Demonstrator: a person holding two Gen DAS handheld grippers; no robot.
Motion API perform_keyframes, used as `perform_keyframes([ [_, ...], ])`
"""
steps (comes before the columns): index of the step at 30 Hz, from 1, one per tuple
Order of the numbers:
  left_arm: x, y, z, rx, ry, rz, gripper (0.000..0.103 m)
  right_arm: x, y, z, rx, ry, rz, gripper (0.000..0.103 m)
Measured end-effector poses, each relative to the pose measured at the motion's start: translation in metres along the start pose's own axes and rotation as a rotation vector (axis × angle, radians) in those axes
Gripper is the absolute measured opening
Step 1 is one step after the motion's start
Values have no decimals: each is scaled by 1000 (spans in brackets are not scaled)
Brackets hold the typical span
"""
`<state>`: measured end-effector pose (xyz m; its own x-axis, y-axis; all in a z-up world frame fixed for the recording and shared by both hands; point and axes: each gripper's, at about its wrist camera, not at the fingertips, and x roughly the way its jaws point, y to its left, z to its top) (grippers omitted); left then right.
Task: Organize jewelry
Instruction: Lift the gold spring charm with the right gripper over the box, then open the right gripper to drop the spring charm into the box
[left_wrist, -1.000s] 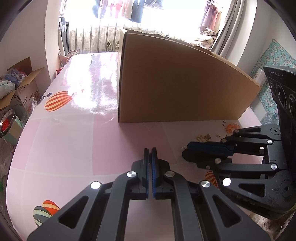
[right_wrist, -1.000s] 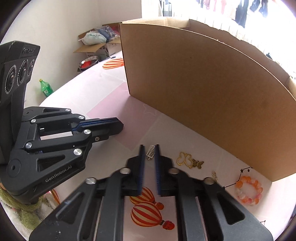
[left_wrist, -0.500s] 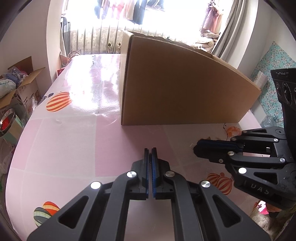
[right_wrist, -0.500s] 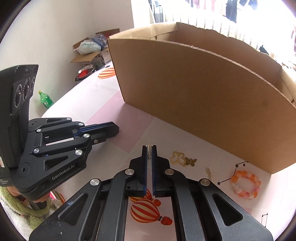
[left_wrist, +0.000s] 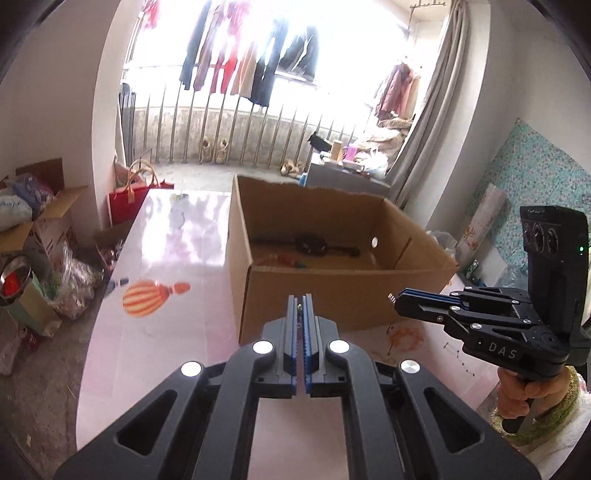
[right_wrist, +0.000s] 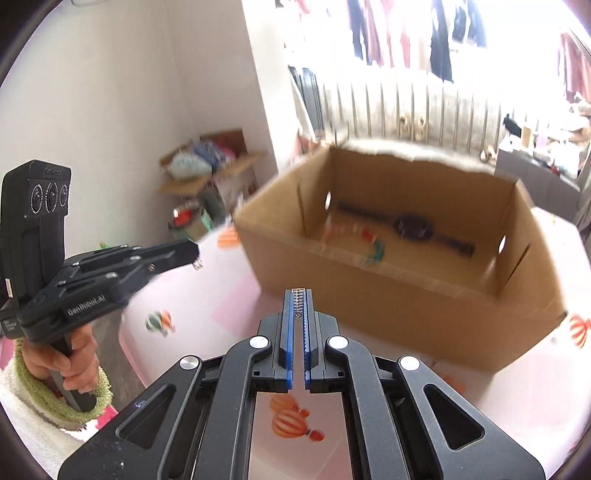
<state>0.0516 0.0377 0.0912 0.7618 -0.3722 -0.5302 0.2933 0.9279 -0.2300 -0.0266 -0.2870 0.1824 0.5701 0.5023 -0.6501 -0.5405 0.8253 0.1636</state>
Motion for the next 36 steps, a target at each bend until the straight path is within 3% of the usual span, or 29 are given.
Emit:
perform_keyframes([
  [3,1,-15,30,57,-42,-28,2,-15,-20,22,4,-48,5,2],
  [6,24,-27,59,81,-29,-72,2,-14,-43,47,24,-60,21,2],
  [9,68,-38,81,93,62,-76,2,1,-74,69,79,-15,40,2],
  [16,186,-52,109,0,365,-139,2,68,-130,96,185,207,19,2],
  [22,244,-50,120,-67,518,-68,2,102,-158,93,278,301,24,3],
  [27,257,-49,119,-113,552,-52,6,106,-170,89,325,312,28,7],
  [30,252,-50,117,-130,527,-60,20,105,-174,87,328,304,21,8],
  [36,249,-49,117,-130,493,-44,21,94,-174,87,321,268,-4,10],
])
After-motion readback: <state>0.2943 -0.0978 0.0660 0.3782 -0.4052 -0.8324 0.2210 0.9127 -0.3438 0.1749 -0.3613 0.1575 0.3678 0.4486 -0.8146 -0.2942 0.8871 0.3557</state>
